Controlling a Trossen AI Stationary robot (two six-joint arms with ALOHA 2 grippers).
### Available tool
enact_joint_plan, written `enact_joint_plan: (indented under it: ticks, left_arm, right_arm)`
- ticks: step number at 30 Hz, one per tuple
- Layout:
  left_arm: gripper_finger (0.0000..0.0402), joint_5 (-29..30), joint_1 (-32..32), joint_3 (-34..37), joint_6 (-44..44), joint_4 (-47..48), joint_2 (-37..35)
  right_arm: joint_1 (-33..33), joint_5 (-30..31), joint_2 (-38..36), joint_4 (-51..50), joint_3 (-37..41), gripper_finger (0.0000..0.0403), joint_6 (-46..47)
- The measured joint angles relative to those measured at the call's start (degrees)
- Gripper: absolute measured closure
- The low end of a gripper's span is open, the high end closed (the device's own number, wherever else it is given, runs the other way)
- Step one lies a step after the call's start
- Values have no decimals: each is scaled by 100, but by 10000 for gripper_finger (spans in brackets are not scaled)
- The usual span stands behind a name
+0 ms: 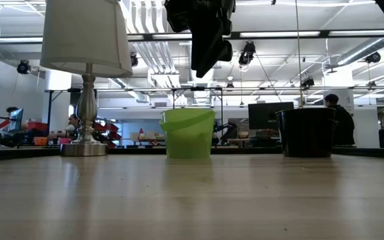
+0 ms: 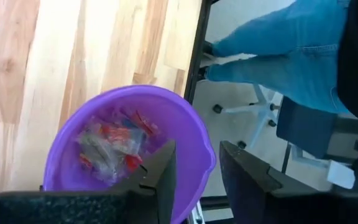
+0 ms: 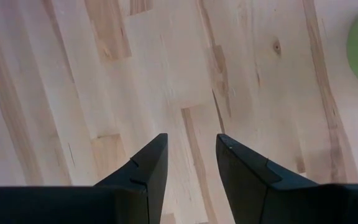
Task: Sort candy
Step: Return to Home Position
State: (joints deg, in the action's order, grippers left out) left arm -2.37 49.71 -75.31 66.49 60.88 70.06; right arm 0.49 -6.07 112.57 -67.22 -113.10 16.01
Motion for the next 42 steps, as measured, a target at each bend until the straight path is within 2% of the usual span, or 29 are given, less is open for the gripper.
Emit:
enact_joint_plan:
  ticks: [5, 9, 16, 20, 23, 28, 31, 35, 42]
  left_arm:
    - [298, 50, -11, 37, 53, 17, 0]
    - [300, 254, -11, -104, 375, 405, -3]
    - [300, 1028, -11, -902, 1280, 1696, -13]
    - [300, 1560, -11, -1531, 1343, 2195, -15]
    - [300, 2298, 1, -1951, 1044, 2409, -19]
    - [299, 3288, 39, -2534, -332, 2403, -75]
    - [299, 3402, 39, -2738, -835, 2451, -244]
    - [299, 3427, 60, -2755, -961, 2787, -634]
    - [299, 3443, 61, -2170, -1053, 2914, -1580]
  right_arm:
    - [0, 0, 0, -23, 0, 275, 4]
    - [0, -4, -65, -173, 0, 275, -7]
    - [64, -14, -259, -937, 0, 275, -432]
    - [71, -21, -429, -1350, 0, 275, -122]
    - [73, -14, -542, -1544, 0, 275, 405]
    - [381, 13, -948, -1053, 0, 275, 374]
    - [515, 234, -1236, -435, 0, 275, 435]
    - [628, 764, -1695, -77, 0, 275, 519]
    - [924, 1367, -2422, -90, 218, 275, 1041]
